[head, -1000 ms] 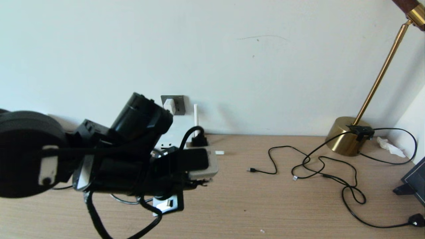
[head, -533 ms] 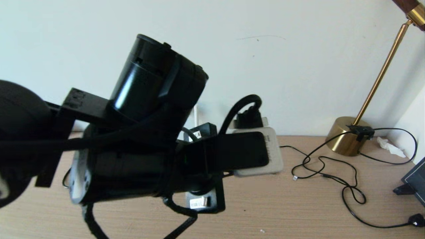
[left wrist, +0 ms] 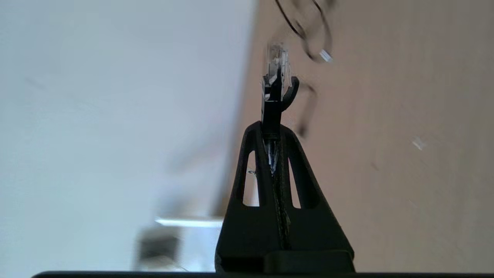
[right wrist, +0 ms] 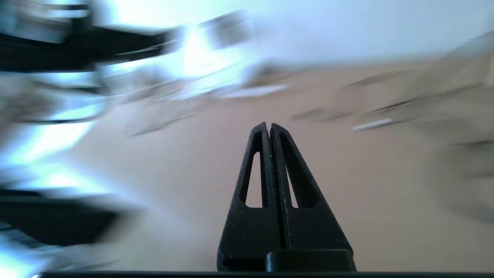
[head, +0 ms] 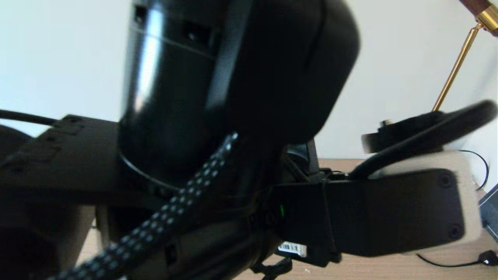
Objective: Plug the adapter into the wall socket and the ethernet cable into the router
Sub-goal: Hand it to the other hand
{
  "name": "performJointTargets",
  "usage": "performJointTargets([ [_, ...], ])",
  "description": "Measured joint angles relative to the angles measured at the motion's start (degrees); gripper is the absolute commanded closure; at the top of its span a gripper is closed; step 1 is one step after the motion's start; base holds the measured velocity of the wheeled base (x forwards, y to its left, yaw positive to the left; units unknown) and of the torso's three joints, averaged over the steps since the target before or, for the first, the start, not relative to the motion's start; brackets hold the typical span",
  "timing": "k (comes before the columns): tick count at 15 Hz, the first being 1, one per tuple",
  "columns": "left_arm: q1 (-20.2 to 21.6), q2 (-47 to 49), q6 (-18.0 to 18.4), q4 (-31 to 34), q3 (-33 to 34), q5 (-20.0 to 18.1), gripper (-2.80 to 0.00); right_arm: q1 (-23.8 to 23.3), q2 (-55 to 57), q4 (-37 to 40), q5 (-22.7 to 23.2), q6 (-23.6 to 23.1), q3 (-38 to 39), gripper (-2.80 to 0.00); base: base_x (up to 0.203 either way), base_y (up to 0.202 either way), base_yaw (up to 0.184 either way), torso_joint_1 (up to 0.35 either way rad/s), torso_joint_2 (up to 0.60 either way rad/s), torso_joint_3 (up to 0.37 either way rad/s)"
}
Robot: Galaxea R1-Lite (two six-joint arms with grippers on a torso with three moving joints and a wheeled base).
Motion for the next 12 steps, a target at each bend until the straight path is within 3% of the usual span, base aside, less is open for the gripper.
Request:
performJointTargets([
  [2,-0.9,0.0,5.8,-2.4,-0.1,0.2,0.00,0.0,6.4,-0.4,7.5,4.1,-3.9,0.00,0.000,0.000,0.000,0.000,0.00,0.000],
  [4,-2.0,0.1,10.5,-3.7,-0.3,0.3,0.00,0.0,11.4,-3.3,10.0,6.8,-6.8,0.00,0.000,0.000,0.000,0.000,0.00,0.000],
  [7,-4.7,1.3,12.4,-5.0,-1.6,0.7,0.00,0.0,15.8,-4.2,13.9,8.0,-10.4,0.00,0.000,0.000,0.000,0.000,0.00,0.000],
  [8,-5.6,2.0,12.4,-4.9,-2.4,1.3,0.00,0.0,16.7,-4.2,14.2,8.0,-11.1,-2.80,0.000,0.000,0.000,0.000,0.00,0.000],
  [12,-9.5,5.2,12.4,-4.6,-7.5,2.2,0.00,-0.1,18.5,-6.2,13.5,6.8,-10.5,-2.80,0.000,0.000,0.000,0.000,0.00,0.000],
])
